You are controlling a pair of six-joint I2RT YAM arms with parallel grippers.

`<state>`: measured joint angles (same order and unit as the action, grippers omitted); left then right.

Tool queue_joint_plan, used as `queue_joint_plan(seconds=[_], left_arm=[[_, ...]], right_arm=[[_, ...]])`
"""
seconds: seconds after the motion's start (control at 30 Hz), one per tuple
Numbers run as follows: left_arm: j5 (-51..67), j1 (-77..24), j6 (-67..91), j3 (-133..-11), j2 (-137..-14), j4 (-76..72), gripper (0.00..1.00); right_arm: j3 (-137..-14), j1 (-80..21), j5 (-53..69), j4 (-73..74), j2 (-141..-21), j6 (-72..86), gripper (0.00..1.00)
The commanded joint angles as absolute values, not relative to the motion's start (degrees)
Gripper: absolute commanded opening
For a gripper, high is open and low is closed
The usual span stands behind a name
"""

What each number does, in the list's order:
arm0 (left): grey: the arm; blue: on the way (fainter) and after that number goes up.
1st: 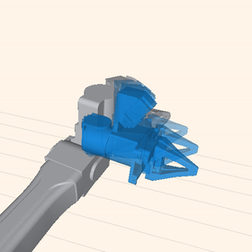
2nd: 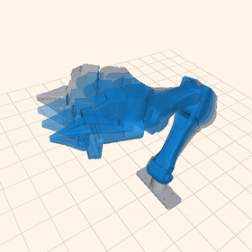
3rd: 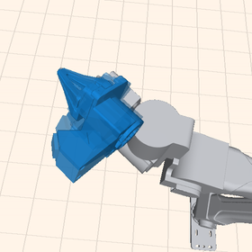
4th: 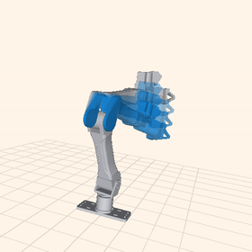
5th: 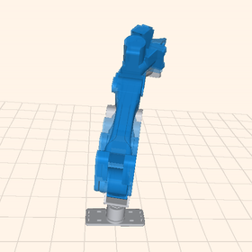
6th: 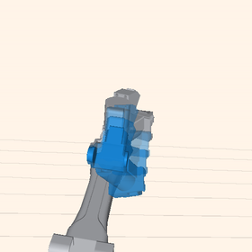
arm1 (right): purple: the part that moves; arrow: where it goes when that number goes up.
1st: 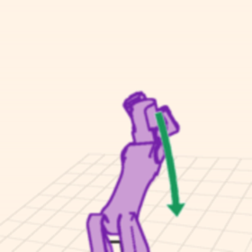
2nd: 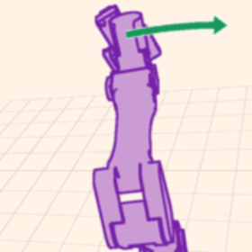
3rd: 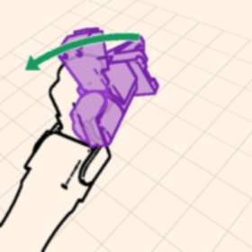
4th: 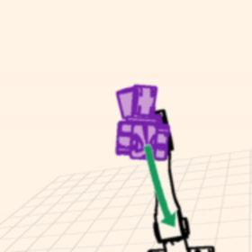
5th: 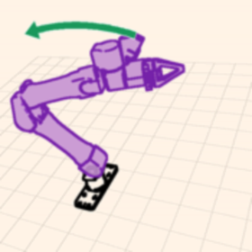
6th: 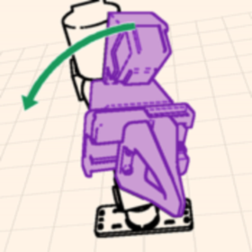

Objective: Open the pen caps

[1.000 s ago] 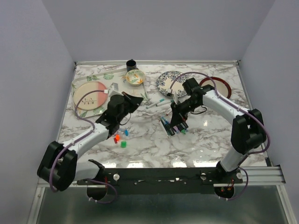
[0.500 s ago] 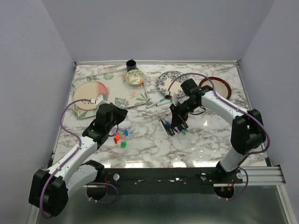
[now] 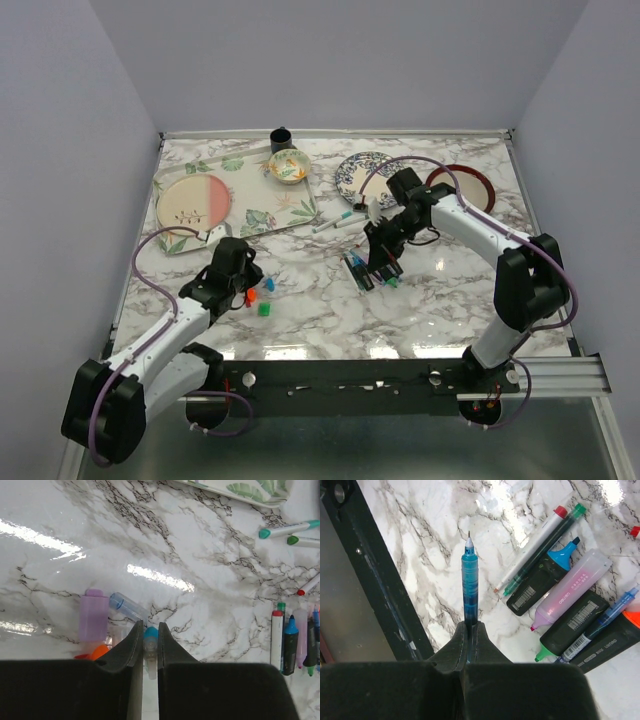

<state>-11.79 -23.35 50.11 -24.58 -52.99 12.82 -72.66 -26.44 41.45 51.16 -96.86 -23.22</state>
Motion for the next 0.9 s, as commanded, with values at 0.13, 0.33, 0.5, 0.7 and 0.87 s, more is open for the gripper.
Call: queue_joint_plan(seconds=[0.13,0.33,0.5,0.7,0.87], left_arm=[[-14.6,-23.2,47.2,-23.8,-56.4,12.6,0.36],[-14.1,-23.3,46.8,-23.9,-57.9,11.5,0.41],[-14.2,-23.2,46.8,-24.7,-55.6,12.2,0.5],[-12.8,-23.2,46.4,-27.0,-50.5,13.9,0.69],[-11.7,-23.2,45.5,-27.3,-44.1,13.9,0.87]], right_arm=[[-72.3,-25.0,38.7,49.4,-96.2,-21.6,0.0],[-72.2,-24.2,36.0,48.8,-96.7,-20.4,0.01],[-71.3,-22.8,26.9,46.1,-96.9,-17.6,0.01],[-70.7,-20.9,17.9,43.9,-99.1,-14.9,0.01],[-70.7,-18.4,15.6,43.7,-100.5,-14.3,0.01]])
